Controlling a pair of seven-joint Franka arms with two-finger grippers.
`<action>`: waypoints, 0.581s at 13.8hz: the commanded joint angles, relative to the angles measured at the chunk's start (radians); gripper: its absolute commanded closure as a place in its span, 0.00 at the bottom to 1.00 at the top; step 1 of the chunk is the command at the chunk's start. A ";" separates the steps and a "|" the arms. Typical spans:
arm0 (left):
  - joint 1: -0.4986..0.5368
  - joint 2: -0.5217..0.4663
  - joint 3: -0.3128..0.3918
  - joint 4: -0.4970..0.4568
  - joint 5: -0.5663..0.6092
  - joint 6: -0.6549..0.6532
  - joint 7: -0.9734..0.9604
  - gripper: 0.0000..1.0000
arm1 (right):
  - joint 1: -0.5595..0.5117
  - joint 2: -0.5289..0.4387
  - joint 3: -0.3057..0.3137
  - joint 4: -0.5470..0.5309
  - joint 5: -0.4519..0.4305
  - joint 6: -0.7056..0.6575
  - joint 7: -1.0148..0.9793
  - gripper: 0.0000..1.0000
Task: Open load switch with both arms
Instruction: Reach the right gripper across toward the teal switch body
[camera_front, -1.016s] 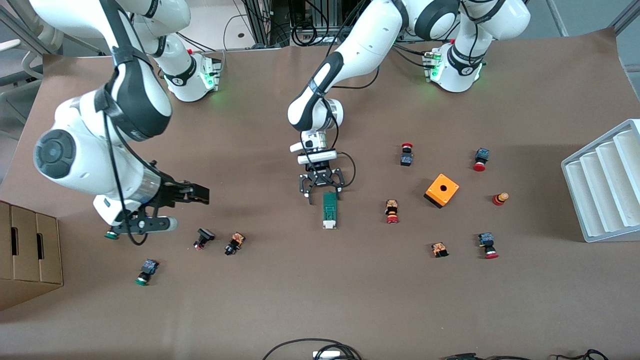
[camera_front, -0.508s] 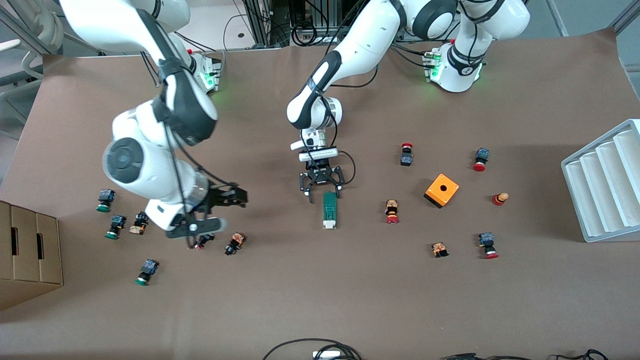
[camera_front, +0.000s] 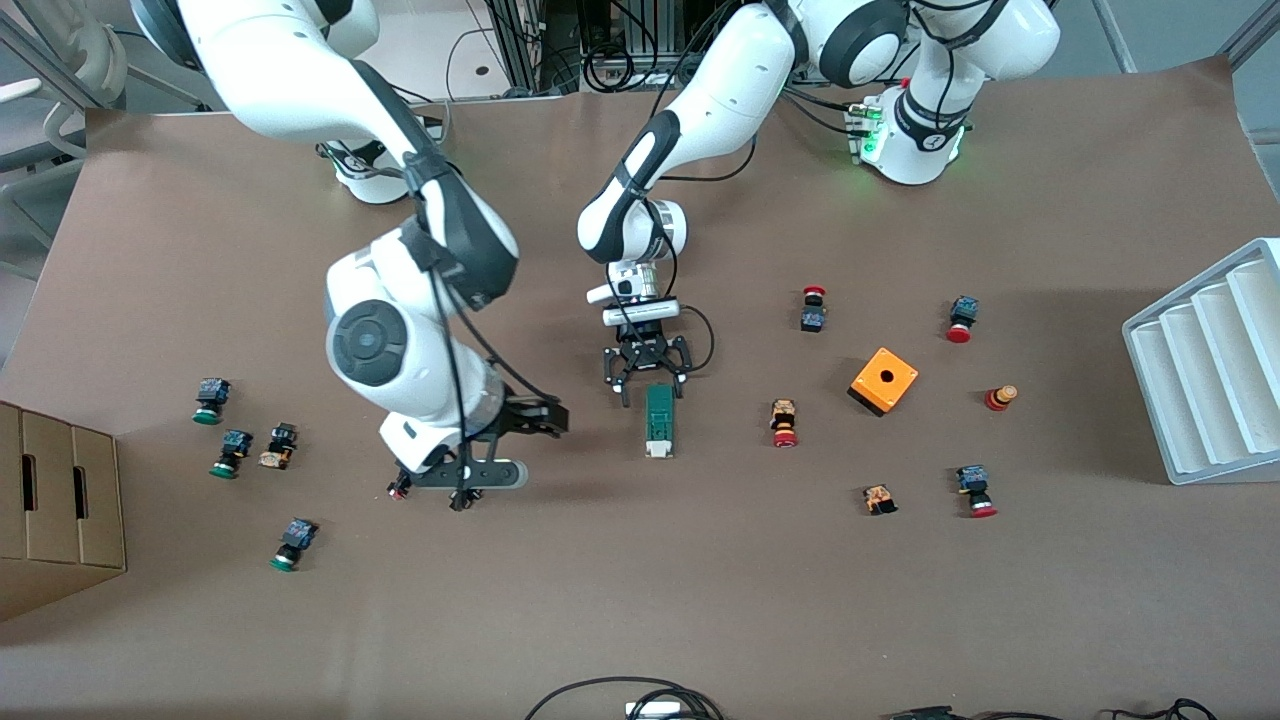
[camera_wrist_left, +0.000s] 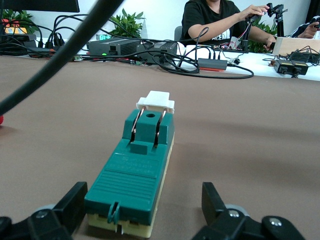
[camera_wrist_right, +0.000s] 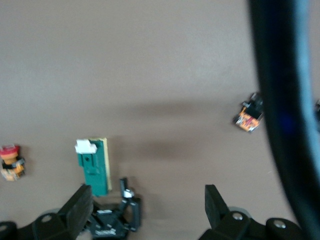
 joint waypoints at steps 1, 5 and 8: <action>0.002 0.004 0.001 0.004 0.021 -0.010 -0.017 0.00 | 0.028 0.062 -0.008 0.086 0.016 -0.010 0.212 0.00; 0.004 -0.004 0.001 -0.016 0.024 -0.010 -0.015 0.00 | 0.074 0.085 -0.011 0.105 0.006 -0.021 0.531 0.00; 0.004 -0.015 0.001 -0.036 0.024 -0.012 -0.009 0.00 | 0.103 0.111 -0.017 0.146 0.005 -0.048 0.734 0.00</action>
